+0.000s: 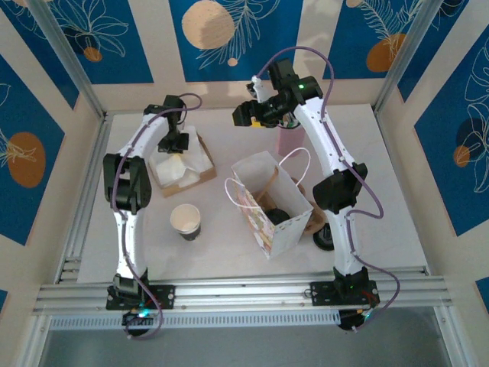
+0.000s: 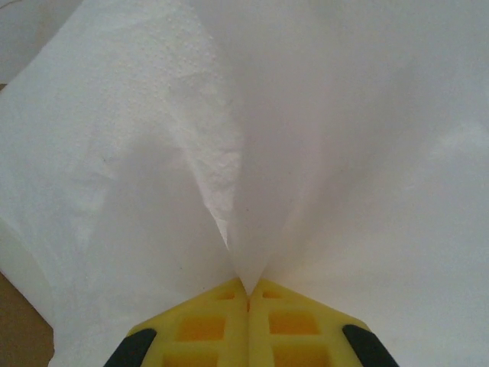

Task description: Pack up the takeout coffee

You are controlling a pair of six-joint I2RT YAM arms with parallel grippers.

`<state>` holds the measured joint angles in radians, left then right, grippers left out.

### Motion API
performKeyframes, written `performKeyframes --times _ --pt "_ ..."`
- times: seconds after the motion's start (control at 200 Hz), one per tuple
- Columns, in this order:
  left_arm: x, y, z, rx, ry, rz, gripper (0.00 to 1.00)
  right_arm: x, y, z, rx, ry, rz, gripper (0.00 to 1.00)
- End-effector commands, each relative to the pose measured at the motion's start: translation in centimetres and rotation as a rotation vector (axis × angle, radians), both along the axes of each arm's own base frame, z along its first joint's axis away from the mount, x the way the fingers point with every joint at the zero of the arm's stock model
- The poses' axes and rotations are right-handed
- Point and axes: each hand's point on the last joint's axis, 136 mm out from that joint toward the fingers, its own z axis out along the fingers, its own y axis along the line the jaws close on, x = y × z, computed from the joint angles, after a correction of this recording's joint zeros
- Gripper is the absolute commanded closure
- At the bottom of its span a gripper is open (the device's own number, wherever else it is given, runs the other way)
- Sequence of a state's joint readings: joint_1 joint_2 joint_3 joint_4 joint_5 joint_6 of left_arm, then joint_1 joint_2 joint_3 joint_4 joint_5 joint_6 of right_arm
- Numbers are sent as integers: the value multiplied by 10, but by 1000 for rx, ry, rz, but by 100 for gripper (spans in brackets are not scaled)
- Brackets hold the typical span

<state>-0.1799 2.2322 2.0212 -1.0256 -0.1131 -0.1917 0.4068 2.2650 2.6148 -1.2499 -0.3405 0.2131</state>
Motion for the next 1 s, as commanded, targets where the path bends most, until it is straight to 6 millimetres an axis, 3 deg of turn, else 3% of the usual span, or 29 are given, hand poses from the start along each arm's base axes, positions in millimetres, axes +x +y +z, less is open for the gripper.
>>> performKeyframes --times 0.0,0.21,0.385,0.58,0.76,0.995 --pt "0 1 38 -20 -88 2 100 -15 -3 25 12 -43 16 21" --pt "-1 -8 90 -94 -212 -5 100 -17 -4 46 42 -85 0 21" --pt "-8 -17 119 -163 -266 -19 100 -25 -2 62 84 -100 7 22" --pt "-15 -29 151 -258 -334 -23 100 -46 7 88 163 -121 55 26" --pt "-19 -54 186 -438 -408 31 100 -75 23 115 232 -165 138 28" --pt "-31 -57 218 -488 -427 205 100 -103 48 136 239 -281 204 28"
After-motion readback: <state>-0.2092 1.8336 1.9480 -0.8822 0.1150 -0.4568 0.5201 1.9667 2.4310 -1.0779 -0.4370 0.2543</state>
